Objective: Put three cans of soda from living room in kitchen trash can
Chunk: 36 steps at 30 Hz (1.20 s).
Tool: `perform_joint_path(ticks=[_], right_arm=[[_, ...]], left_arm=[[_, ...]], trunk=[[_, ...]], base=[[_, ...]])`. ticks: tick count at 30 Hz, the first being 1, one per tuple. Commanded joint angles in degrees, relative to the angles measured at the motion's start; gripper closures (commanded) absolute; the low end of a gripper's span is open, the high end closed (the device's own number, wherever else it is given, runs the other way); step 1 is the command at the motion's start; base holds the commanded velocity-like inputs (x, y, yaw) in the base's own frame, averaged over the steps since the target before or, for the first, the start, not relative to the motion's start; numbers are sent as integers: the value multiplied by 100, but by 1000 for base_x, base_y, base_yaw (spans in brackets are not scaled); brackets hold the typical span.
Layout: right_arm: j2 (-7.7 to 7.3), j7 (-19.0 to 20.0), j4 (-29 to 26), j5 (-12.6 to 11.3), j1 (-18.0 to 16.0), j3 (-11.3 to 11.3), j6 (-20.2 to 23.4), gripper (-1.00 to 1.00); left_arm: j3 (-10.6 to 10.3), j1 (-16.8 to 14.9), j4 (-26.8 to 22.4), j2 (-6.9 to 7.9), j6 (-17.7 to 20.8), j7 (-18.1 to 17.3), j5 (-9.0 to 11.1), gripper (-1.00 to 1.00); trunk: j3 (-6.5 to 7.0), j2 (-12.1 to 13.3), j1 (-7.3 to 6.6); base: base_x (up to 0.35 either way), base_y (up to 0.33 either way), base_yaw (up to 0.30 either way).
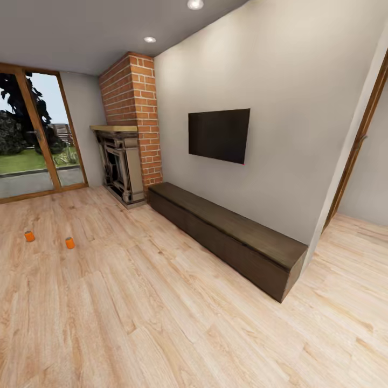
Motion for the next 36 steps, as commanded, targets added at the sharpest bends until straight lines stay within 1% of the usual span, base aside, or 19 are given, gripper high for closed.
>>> perform_joint_path(ticks=[1, 4, 9, 13, 18, 26, 29, 33, 36], right_arm=[[34, -2, 16, 3, -5, 0, -33, -100], [112, -1, 15, 5, -9, 4, -68, -100], [77, -22, -5, -13, -16, -32, -63, -100], [72, -20, -8, -54, -17, -60, -62, -100], [71, 1, -8, -66, -17, -67, -62, -100], [71, 31, -26, 35, -38, -8, -62, -100], [71, 30, -41, 132, -46, 3, -62, -100], [71, 21, -49, 260, -51, 4, -62, -100], [75, 3, -51, 356, -52, 2, -62, -100]], left_arm=[[-3, 25, -33, -33, -33, -7, 22, -100], [-2, 32, -73, -120, -53, -4, 32, -100], [18, 44, -84, -132, -53, -7, 48, -100], [2, 44, -87, -132, -63, -9, 41, -100], [33, 45, -89, -132, -98, -9, 53, -100], [69, 43, -109, -135, -135, -2, 79, -100], [115, 43, -117, -135, -140, -1, 84, -100], [243, 42, -121, -133, -147, -1, 87, -100], [298, 39, -122, -132, -148, -1, 87, -100]], trunk=[[1, -5, 4], [1, -5, 4], [1, -5, 4], [1, -5, 4], [1, -5, 4], [-5, -5, 4], [-13, -5, 4], [-26, -5, 4], [-38, -5, 4]], base=[[0, 0, 0], [0, 0, 0], [0, 0, 0], [0, 0, 0], [0, 0, 72], [0, 0, 253], [0, 0, 292], [0, 0, 295], [0, 0, 289]])
